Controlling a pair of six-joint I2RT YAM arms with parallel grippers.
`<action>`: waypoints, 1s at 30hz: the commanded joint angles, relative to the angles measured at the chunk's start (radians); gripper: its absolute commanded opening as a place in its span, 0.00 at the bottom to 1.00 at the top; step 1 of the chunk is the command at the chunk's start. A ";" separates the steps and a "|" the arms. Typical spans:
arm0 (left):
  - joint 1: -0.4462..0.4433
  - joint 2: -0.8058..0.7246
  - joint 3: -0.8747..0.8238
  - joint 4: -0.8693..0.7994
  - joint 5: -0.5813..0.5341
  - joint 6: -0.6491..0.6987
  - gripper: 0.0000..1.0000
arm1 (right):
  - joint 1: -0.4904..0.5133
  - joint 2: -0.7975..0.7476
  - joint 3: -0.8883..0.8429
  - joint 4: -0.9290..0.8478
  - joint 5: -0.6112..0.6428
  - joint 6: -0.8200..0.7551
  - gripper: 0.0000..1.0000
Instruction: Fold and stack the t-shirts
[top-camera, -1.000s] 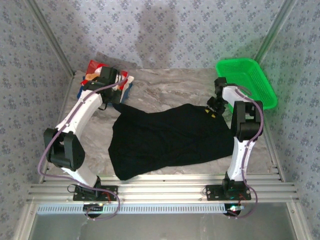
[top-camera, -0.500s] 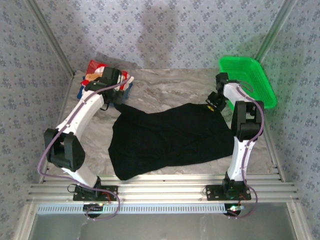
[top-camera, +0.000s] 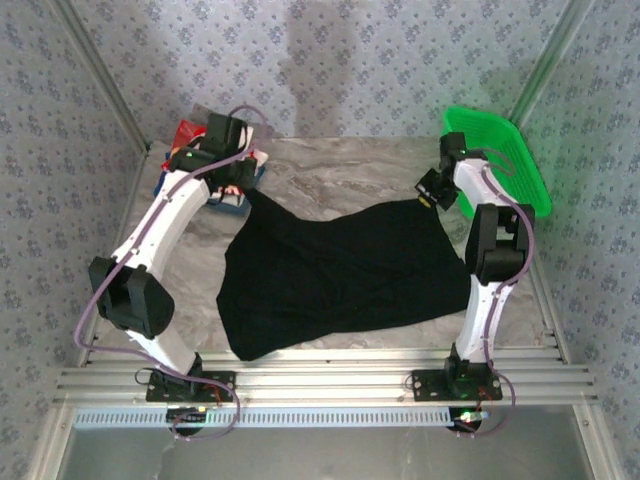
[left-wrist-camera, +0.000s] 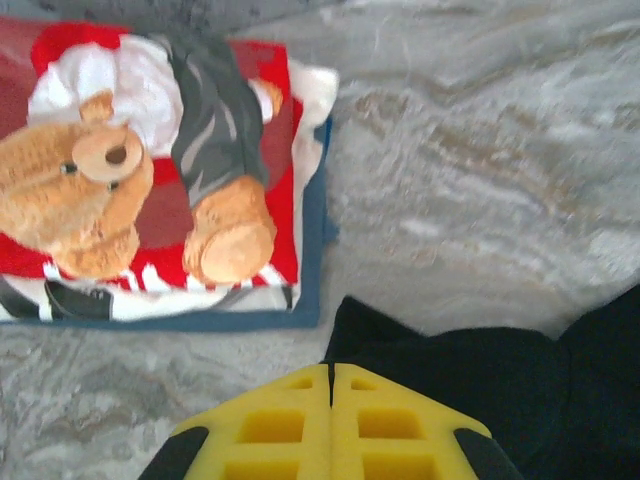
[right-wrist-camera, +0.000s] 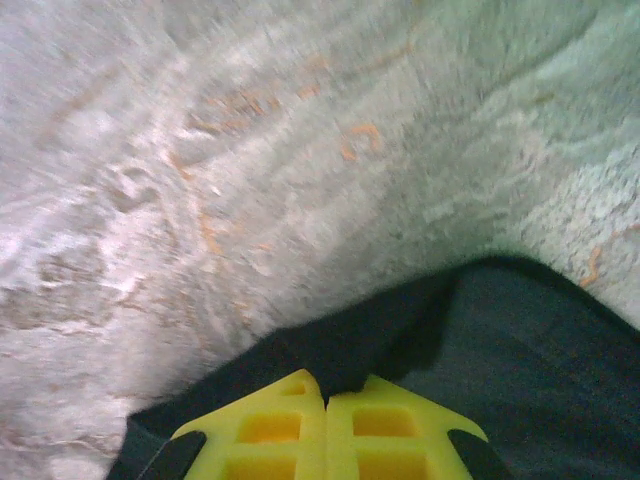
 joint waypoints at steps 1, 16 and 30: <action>-0.001 0.041 0.070 0.012 0.030 -0.006 0.00 | -0.033 -0.057 0.053 0.001 -0.008 -0.006 0.00; 0.017 0.166 0.218 -0.004 0.008 0.021 0.00 | -0.104 -0.143 -0.005 0.069 -0.049 -0.014 0.00; 0.069 0.080 0.131 0.039 0.066 -0.006 0.00 | -0.167 -0.223 -0.088 0.129 -0.087 -0.033 0.00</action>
